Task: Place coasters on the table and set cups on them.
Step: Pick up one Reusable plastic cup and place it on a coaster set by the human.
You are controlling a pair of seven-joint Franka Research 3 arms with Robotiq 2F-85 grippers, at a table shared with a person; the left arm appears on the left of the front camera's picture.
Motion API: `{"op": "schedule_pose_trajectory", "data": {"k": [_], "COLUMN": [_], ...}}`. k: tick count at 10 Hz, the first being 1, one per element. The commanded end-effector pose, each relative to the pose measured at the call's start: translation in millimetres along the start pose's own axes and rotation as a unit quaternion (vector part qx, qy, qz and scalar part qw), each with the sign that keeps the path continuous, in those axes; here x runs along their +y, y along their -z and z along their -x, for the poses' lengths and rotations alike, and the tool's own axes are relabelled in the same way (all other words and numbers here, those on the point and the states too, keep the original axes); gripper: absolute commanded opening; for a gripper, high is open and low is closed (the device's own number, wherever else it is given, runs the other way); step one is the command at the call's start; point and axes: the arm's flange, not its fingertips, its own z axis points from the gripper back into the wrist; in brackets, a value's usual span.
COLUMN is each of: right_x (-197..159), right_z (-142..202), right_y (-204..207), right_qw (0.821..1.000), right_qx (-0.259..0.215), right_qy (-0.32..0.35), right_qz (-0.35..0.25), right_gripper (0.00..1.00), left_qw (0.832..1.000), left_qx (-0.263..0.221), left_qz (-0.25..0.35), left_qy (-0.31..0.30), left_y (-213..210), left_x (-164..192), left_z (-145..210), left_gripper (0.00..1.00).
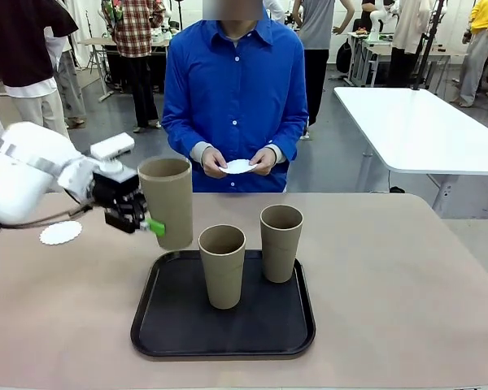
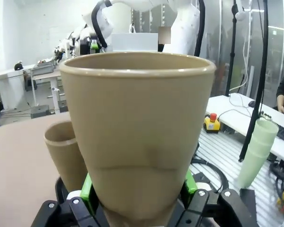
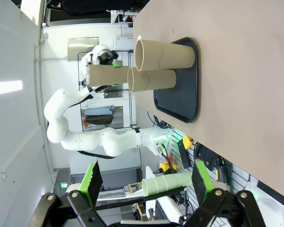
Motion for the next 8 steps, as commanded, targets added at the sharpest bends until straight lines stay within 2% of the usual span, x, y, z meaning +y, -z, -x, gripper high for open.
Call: {"op": "schedule_pose_trajectory", "data": {"k": [1,3,4,6,7,8], "right_x": [0,0,0,0,0,0], "right_z": [2,2,2,2,2,2], "right_y": [0,0,0,0,0,0], "right_qw": [1.000,1.000,1.000,1.000,1.000,1.000], "right_qx": [0.000,0.000,0.000,0.000,0.000,0.000], "right_qy": [-0.002,-0.002,-0.002,-0.002,-0.002,-0.002], "right_qz": [-0.005,-0.005,-0.005,-0.005,-0.005,-0.005], "right_gripper": [1.00,1.00,1.00,1.00,1.00,1.00], "left_qw": [0.999,0.999,1.000,1.000,0.999,0.999], "left_qx": [0.013,0.020,0.016,0.016,0.021,0.002], "left_qz": [-0.025,-0.043,-0.016,-0.016,-0.024,-0.045], "left_qy": [-0.019,-0.021,-0.009,-0.009,-0.014,-0.018], "left_y": [3,-1,-4,-4,-6,-57], "left_x": [-11,-13,-10,-10,-11,0], "left_z": [-37,-49,-51,-51,-55,-45], "left_gripper": [0.00,0.00,0.00,0.00,0.83,0.83]}}
